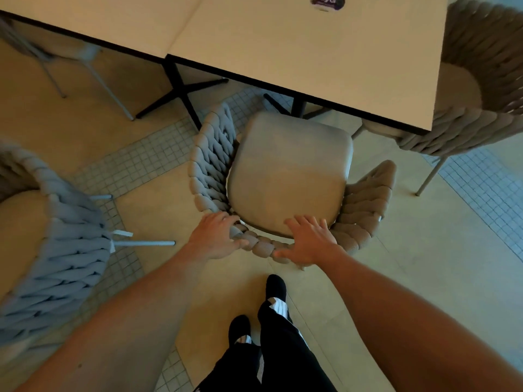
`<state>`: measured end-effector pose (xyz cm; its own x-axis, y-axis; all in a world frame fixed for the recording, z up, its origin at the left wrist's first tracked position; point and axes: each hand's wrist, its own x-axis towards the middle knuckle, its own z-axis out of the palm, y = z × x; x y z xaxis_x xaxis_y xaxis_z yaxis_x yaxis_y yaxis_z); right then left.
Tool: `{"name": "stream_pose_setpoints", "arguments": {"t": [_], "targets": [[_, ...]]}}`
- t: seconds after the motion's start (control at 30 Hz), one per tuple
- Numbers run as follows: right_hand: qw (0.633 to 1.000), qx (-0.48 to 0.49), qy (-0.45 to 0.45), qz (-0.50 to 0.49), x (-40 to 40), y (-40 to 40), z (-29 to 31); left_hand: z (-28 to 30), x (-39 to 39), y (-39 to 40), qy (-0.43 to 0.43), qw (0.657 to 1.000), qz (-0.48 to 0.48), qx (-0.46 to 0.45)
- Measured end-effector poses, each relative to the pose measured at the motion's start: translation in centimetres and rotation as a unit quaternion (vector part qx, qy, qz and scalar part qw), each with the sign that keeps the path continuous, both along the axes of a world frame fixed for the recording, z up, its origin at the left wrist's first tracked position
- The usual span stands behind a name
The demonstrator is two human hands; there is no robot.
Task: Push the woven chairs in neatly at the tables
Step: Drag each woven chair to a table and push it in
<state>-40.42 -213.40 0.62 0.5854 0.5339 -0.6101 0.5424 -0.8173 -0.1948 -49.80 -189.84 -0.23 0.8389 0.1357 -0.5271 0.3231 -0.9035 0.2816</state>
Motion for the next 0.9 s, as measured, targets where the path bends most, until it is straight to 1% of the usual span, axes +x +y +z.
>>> {"name": "stream_pose_setpoints", "arguments": {"t": [0.07, 0.17, 0.33, 0.5, 0.6, 0.73, 0.9], "targets": [[1.0, 0.005, 0.0, 0.017, 0.4, 1.1, 0.6, 0.7, -0.7, 0.5, -0.01, 0.999, 0.038, -0.002], [0.998, 0.012, -0.007, 0.055, 0.9, 2.8, 1.5, 1.6, -1.7, 1.7, -0.002, 0.996, 0.091, -0.003], [0.991, 0.012, -0.01, 0.133, 1.5, 6.6, 3.0, 2.7, -4.2, 4.2, 0.006, 0.988, 0.152, 0.008], [0.977, 0.027, -0.026, 0.212, 1.8, 11.5, 3.9, 3.8, -7.1, 7.3, 0.005, 0.971, 0.239, 0.012], [0.964, 0.036, -0.033, 0.261, 1.5, 15.5, 4.2, 4.4, -9.3, 9.7, -0.004, 0.953, 0.302, 0.014], [0.954, 0.014, -0.013, 0.299, 0.8, 20.1, 4.9, 5.2, -11.5, 12.7, -0.018, 0.941, 0.337, 0.022], [0.938, 0.016, -0.025, 0.345, -0.8, 27.5, 5.1, 5.8, -14.8, 18.1, -0.013, 0.923, 0.384, 0.024]]}}
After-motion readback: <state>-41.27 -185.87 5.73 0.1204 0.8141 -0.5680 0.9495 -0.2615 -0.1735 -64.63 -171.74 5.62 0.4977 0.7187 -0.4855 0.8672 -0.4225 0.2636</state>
